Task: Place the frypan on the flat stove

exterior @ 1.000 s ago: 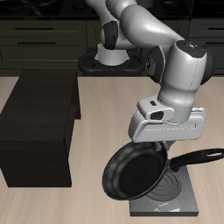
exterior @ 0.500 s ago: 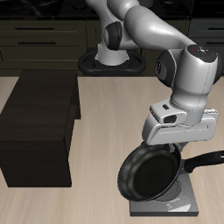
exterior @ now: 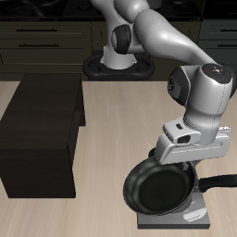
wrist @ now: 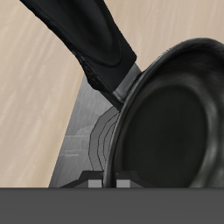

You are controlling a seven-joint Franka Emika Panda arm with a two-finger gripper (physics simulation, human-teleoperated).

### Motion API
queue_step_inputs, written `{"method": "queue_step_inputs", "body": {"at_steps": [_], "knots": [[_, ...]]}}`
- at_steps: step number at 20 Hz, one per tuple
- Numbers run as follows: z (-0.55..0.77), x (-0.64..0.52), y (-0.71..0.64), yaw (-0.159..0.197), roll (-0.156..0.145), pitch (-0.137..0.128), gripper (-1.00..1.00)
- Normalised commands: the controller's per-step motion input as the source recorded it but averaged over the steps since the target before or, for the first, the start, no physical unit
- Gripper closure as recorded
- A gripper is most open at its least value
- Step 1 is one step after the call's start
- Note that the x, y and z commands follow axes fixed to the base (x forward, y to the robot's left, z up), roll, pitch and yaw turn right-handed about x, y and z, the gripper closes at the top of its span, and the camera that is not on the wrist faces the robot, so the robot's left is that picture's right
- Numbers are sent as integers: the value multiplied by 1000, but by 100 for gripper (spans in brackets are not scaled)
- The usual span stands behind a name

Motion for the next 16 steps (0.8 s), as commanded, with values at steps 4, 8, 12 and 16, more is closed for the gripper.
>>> {"method": "queue_step_inputs", "body": {"at_steps": [4,8,12,16], "knots": [[-488,42,-76,27,-65,93,100],[-223,-102,-6,17,-10,45,-100],[-48,-172,31,-20,0,35,-100],[93,-262,169,-3,73,-28,-100]]}}
